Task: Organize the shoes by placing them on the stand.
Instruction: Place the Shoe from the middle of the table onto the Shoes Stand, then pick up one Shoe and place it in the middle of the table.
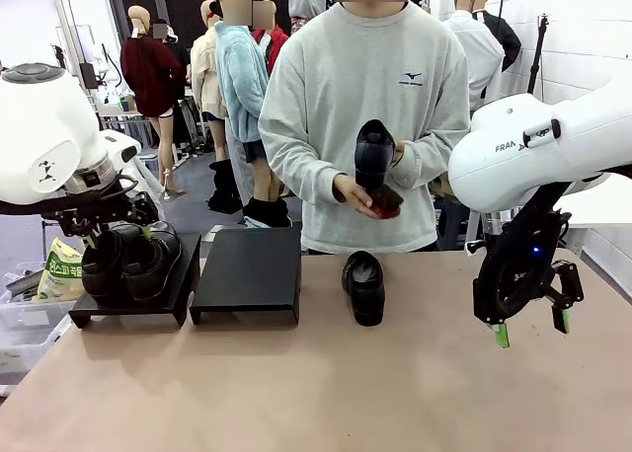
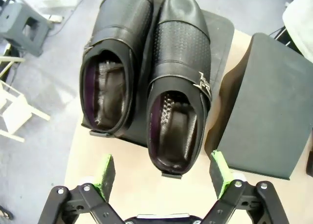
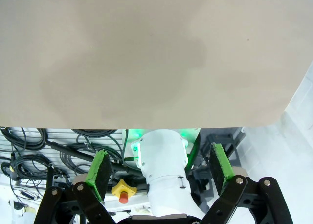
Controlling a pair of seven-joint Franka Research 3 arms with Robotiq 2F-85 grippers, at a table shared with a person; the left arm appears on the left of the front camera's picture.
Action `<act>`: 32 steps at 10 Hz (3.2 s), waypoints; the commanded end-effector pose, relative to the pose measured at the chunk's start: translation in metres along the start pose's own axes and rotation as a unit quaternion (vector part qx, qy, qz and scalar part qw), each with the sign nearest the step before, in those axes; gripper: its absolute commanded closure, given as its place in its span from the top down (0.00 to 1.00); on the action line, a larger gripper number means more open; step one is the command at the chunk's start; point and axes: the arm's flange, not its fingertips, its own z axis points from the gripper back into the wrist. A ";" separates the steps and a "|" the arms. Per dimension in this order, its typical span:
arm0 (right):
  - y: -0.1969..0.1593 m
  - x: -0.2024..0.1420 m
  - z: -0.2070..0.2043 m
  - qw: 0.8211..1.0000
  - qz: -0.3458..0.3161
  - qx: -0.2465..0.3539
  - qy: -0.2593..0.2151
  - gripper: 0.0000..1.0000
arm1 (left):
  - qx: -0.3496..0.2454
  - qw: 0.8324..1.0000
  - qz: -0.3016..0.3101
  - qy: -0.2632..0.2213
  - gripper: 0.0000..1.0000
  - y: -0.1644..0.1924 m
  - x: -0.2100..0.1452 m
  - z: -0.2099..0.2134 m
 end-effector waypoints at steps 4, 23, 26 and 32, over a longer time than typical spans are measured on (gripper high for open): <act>0.000 0.000 0.001 1.000 0.004 -0.005 0.001 1.00 | -0.002 1.000 -0.008 0.004 1.00 -0.003 0.001 -0.006; 0.000 0.000 0.001 1.000 0.004 -0.005 0.001 1.00 | -0.002 1.000 -0.008 0.004 1.00 -0.003 0.001 -0.006; 0.000 0.000 0.001 1.000 0.004 -0.005 0.001 1.00 | -0.002 1.000 -0.008 0.004 1.00 -0.003 0.001 -0.006; 0.000 0.000 0.001 1.000 0.004 -0.005 0.001 1.00 | -0.002 1.000 -0.008 0.004 1.00 -0.003 0.001 -0.006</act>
